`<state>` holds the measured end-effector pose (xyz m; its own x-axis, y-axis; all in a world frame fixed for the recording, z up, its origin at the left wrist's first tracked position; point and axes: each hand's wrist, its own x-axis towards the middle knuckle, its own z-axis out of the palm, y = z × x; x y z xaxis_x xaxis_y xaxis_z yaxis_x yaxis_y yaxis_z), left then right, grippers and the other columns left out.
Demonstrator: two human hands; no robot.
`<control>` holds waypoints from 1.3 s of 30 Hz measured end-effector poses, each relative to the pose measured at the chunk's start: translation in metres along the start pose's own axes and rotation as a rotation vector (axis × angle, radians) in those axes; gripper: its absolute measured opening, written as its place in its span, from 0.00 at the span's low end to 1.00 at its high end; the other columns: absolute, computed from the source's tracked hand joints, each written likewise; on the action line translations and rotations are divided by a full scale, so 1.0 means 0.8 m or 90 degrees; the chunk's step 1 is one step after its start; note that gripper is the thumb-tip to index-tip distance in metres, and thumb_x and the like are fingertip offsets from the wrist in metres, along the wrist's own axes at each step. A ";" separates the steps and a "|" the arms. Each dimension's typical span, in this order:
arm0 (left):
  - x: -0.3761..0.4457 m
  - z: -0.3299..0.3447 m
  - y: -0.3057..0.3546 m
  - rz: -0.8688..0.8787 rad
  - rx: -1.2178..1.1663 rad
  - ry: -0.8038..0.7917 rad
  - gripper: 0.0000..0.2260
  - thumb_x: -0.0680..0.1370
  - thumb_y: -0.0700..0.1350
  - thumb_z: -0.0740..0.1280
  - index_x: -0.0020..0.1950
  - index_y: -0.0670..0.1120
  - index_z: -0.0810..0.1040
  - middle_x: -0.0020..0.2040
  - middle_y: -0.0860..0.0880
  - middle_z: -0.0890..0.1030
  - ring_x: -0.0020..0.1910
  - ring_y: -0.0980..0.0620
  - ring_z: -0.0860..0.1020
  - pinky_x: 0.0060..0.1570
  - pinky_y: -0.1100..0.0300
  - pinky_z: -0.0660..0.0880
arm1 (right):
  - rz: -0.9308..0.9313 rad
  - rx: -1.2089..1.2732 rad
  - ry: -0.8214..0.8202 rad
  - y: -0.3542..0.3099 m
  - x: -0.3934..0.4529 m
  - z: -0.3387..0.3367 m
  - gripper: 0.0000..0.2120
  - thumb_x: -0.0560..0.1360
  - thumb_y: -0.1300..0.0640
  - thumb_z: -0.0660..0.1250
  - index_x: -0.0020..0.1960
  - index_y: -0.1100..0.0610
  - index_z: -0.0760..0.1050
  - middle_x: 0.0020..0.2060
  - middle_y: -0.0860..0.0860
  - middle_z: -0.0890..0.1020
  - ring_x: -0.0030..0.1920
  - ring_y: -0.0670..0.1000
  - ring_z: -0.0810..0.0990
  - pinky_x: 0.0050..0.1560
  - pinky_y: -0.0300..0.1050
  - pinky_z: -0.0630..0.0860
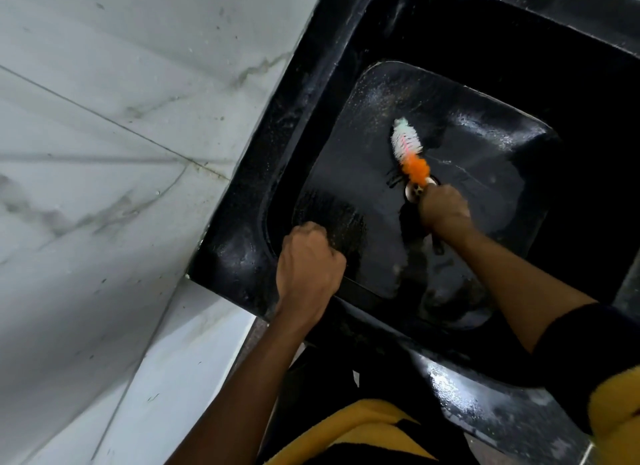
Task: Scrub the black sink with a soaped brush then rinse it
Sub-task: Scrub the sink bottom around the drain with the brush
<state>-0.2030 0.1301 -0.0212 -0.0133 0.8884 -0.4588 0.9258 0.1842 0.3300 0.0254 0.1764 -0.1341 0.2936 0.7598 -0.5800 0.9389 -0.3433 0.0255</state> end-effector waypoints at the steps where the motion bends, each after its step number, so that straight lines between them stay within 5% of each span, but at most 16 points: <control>1: 0.000 0.000 0.000 0.008 0.008 0.000 0.19 0.66 0.39 0.59 0.53 0.38 0.81 0.56 0.44 0.81 0.56 0.42 0.78 0.55 0.51 0.77 | -0.046 -0.024 -0.004 -0.006 -0.008 0.009 0.15 0.81 0.57 0.55 0.61 0.63 0.74 0.56 0.63 0.79 0.55 0.63 0.79 0.54 0.53 0.75; 4: 0.002 -0.001 0.004 0.025 0.028 -0.006 0.21 0.69 0.37 0.61 0.62 0.36 0.77 0.71 0.43 0.73 0.69 0.43 0.72 0.67 0.52 0.71 | -0.288 -0.110 -0.151 -0.038 -0.088 0.052 0.15 0.81 0.55 0.55 0.61 0.58 0.74 0.59 0.58 0.78 0.57 0.59 0.79 0.57 0.50 0.74; 6: 0.004 -0.003 0.004 0.040 0.042 -0.021 0.27 0.71 0.39 0.62 0.71 0.35 0.69 0.77 0.41 0.64 0.74 0.44 0.65 0.73 0.53 0.65 | -0.377 -0.159 -0.155 -0.030 -0.103 0.058 0.15 0.82 0.52 0.54 0.61 0.55 0.74 0.60 0.56 0.78 0.58 0.59 0.78 0.57 0.50 0.74; 12: 0.012 0.006 -0.001 0.059 0.059 -0.037 0.34 0.73 0.39 0.61 0.78 0.36 0.57 0.80 0.41 0.55 0.79 0.45 0.56 0.77 0.54 0.55 | 0.060 -0.063 0.015 0.008 0.010 -0.008 0.16 0.81 0.57 0.54 0.61 0.60 0.77 0.58 0.60 0.79 0.59 0.62 0.78 0.56 0.53 0.75; 18: 0.039 -0.005 0.009 0.164 0.022 0.018 0.33 0.72 0.35 0.61 0.78 0.38 0.59 0.80 0.43 0.56 0.79 0.47 0.55 0.78 0.56 0.53 | -0.205 -0.082 -0.036 -0.070 -0.045 0.007 0.15 0.81 0.57 0.55 0.58 0.56 0.79 0.55 0.54 0.82 0.56 0.57 0.81 0.49 0.48 0.76; 24: 0.094 -0.031 0.038 0.302 0.054 0.078 0.33 0.73 0.35 0.60 0.79 0.38 0.57 0.81 0.44 0.53 0.80 0.49 0.51 0.78 0.54 0.53 | 0.237 0.154 0.005 -0.019 0.083 -0.075 0.17 0.80 0.59 0.56 0.66 0.61 0.73 0.65 0.59 0.74 0.65 0.59 0.74 0.59 0.53 0.73; 26: 0.114 -0.035 0.047 0.317 0.056 0.095 0.33 0.73 0.35 0.61 0.79 0.38 0.58 0.81 0.43 0.54 0.80 0.48 0.51 0.78 0.53 0.54 | 0.234 0.150 0.007 -0.031 0.090 -0.079 0.18 0.81 0.58 0.55 0.67 0.60 0.73 0.67 0.57 0.74 0.66 0.58 0.73 0.61 0.53 0.72; 31: 0.154 -0.036 0.068 0.319 0.094 0.098 0.35 0.70 0.37 0.60 0.78 0.37 0.58 0.80 0.42 0.55 0.80 0.46 0.53 0.77 0.51 0.55 | -0.035 0.135 -0.006 -0.123 0.072 -0.060 0.17 0.81 0.57 0.54 0.66 0.59 0.75 0.64 0.56 0.77 0.64 0.58 0.76 0.60 0.51 0.73; 39: 0.165 -0.025 0.075 0.314 0.104 0.086 0.34 0.72 0.36 0.61 0.79 0.38 0.57 0.81 0.42 0.53 0.80 0.47 0.52 0.78 0.53 0.52 | 0.218 0.084 0.045 -0.020 0.133 -0.110 0.18 0.82 0.58 0.53 0.65 0.59 0.76 0.63 0.55 0.78 0.62 0.57 0.77 0.55 0.50 0.76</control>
<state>-0.1571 0.2670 -0.0453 0.4002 0.9010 -0.1676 0.8809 -0.3278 0.3414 0.0575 0.3113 -0.1249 0.6027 0.6235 -0.4980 0.7542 -0.6490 0.1002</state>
